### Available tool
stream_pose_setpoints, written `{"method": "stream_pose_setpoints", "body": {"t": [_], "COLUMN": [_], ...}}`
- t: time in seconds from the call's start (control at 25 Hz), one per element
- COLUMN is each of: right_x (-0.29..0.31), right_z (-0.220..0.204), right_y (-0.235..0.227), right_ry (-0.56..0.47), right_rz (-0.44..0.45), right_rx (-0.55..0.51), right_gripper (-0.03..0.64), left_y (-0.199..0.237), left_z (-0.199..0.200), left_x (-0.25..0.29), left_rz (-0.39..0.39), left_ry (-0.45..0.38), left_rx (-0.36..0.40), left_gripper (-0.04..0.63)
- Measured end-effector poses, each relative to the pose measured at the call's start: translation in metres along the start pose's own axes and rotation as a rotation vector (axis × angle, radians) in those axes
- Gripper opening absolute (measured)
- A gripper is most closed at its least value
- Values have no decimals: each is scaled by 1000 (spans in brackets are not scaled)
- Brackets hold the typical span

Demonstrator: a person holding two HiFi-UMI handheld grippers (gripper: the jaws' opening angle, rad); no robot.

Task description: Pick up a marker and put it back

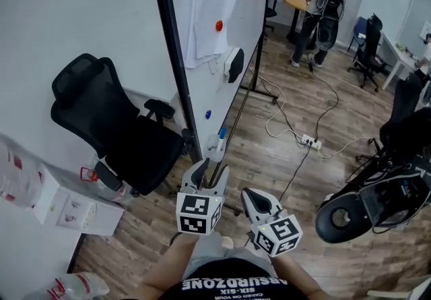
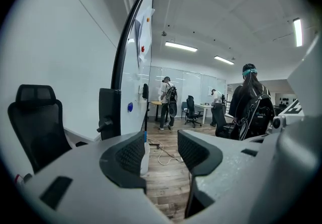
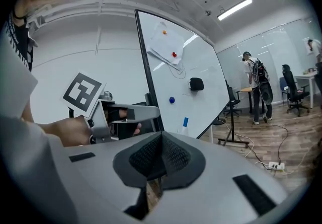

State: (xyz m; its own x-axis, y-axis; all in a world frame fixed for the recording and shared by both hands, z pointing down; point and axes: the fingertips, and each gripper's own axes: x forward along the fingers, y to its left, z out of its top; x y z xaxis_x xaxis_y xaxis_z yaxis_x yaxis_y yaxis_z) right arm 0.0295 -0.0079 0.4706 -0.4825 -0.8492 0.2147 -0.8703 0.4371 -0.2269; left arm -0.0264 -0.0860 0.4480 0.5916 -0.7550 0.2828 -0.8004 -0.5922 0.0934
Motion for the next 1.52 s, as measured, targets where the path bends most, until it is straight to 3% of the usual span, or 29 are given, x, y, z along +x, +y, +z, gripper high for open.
{"method": "stream_pose_setpoints", "body": {"t": [0.84,1.16,1.52], "right_x": [48,60,74], "right_z": [11,17,29], "right_y": [-37,-66,-102], "right_ry": [-16,22,48], "right_rz": [-151,-97,-14], "right_rx": [34,22,-1], "right_gripper": [-3,-3,-3], "left_y": [18,22,29], "left_z": [-11,-20,-19], "left_x": [53,83,120], "left_rz": [-42,48,135], "left_ry": [87,152,168], "left_rx": [17,22,-9], "left_gripper": [189,189,189]}}
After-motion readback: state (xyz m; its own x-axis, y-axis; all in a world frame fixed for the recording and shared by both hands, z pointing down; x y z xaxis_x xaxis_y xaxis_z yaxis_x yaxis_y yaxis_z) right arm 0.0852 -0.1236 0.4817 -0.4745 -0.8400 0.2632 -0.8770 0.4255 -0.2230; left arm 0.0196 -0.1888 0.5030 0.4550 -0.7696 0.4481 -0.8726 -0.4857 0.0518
